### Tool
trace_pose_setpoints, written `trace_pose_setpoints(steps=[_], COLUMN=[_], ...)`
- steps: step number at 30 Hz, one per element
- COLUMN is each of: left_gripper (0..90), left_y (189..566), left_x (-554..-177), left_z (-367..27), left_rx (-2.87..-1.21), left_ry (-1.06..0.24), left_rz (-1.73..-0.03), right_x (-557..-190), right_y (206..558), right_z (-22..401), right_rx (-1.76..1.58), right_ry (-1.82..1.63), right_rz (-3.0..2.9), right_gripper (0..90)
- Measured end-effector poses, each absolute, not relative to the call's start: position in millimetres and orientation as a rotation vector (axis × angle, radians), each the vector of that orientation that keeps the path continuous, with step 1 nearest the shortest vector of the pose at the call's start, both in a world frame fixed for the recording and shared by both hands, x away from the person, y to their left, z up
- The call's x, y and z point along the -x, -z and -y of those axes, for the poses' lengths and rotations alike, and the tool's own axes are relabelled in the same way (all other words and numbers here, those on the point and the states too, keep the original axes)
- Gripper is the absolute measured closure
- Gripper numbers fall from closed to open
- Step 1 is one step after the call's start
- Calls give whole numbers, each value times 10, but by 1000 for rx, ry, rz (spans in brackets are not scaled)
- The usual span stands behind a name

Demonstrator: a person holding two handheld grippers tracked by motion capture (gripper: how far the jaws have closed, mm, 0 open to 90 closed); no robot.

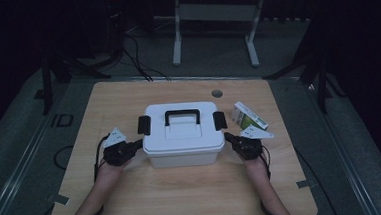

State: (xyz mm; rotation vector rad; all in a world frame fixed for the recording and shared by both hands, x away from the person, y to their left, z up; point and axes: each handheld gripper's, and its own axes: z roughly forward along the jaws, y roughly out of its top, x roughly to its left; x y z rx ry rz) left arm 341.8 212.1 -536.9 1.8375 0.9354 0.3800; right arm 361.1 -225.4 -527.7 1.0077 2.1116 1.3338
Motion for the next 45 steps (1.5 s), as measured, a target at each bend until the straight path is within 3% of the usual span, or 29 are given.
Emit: trace_pose_setpoints(steps=[20, 45], left_gripper=[900, 900], left_y=[5314, 5273], left_x=[-3491, -3152], left_z=[-2068, -1981], left_rx=[-1779, -1820], left_ry=[-354, -295], left_rz=[-910, -884], right_x=[-3692, -3316], right_y=[5239, 5252], right_z=[2012, 2132], right_rx=[-974, -975], right_ry=[-1352, -1367], right_rz=[-2150, -2173], right_gripper=[900, 900])
